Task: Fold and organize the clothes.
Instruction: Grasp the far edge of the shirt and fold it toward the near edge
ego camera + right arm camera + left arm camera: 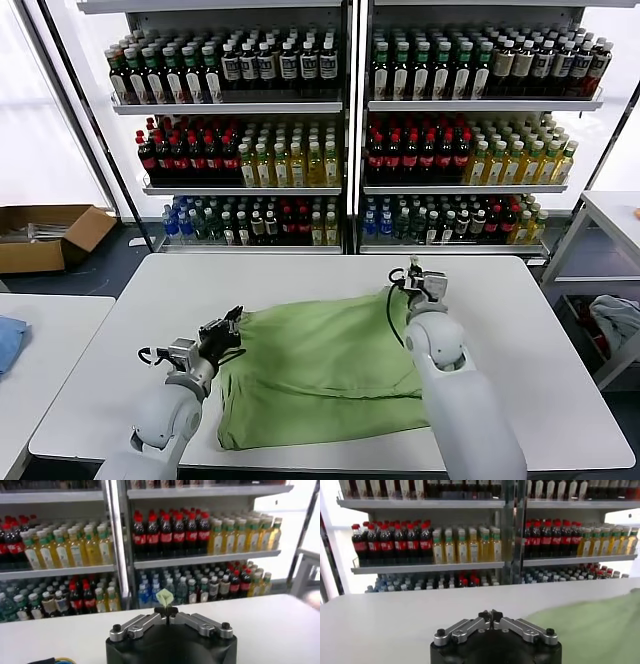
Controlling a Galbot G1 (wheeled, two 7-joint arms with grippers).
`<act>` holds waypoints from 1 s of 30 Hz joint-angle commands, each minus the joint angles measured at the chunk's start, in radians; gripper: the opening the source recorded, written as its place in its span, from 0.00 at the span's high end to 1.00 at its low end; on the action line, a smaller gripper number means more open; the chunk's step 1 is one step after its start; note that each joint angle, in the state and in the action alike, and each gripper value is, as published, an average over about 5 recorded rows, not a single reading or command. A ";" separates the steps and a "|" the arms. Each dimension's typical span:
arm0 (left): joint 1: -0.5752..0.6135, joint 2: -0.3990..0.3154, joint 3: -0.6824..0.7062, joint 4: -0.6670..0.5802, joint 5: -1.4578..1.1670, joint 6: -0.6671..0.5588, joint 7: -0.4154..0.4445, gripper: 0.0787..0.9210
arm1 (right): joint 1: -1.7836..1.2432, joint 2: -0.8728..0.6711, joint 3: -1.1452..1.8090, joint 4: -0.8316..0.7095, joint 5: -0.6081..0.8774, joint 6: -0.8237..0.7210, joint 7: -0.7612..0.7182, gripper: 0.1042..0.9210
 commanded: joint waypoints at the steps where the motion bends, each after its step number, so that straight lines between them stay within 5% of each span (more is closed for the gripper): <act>1: 0.137 0.016 -0.015 -0.071 0.038 -0.017 0.017 0.99 | -0.231 -0.108 0.042 0.209 0.024 0.000 0.014 1.00; 16: 0.260 -0.003 -0.031 -0.158 0.109 -0.029 0.026 0.99 | -0.433 -0.113 0.078 0.371 0.006 0.006 0.003 1.00; 30: 0.330 -0.022 -0.023 -0.189 0.224 -0.045 0.044 0.99 | -0.491 -0.099 0.080 0.300 -0.048 0.029 -0.008 1.00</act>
